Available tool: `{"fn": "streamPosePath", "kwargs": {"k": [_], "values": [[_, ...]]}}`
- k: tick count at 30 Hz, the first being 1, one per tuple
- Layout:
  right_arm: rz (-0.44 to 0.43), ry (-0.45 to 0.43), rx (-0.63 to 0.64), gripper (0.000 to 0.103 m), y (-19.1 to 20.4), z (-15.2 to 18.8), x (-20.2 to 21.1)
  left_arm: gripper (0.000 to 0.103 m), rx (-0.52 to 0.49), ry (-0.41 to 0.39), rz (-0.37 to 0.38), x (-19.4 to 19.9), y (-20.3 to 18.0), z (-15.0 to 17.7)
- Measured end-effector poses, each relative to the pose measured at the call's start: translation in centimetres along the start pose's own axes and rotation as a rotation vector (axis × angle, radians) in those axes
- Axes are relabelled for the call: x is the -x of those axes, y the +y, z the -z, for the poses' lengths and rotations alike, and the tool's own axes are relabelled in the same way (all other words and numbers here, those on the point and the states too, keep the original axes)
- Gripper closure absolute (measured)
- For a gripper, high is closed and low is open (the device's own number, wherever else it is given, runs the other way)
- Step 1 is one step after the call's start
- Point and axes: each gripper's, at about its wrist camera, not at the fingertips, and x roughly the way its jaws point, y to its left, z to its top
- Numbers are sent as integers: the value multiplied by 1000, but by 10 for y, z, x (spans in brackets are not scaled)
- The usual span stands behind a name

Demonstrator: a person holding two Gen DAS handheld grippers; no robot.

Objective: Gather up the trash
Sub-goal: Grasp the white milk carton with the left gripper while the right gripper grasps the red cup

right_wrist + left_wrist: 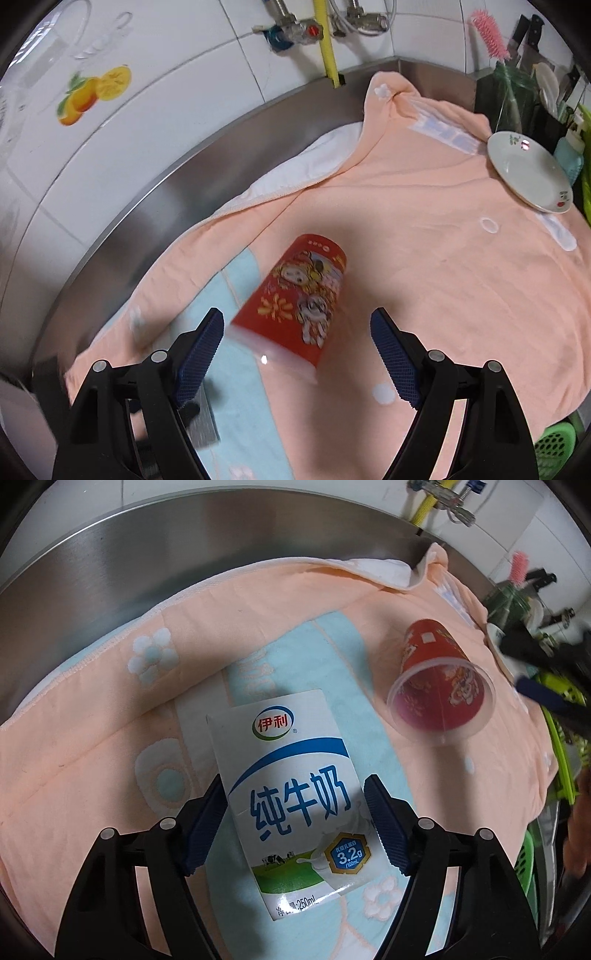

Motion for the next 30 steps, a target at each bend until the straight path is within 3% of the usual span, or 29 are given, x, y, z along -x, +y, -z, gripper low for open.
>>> {"fn": "streamPosePath", "kwargs": {"k": [20, 30], "values": [[0, 174, -156, 25, -2, -13, -91, 29, -67, -1, 23, 1, 0, 11], [-45, 179, -161, 32, -6, -8, -92, 30, -75, -4, 29, 1, 0, 10]]}}
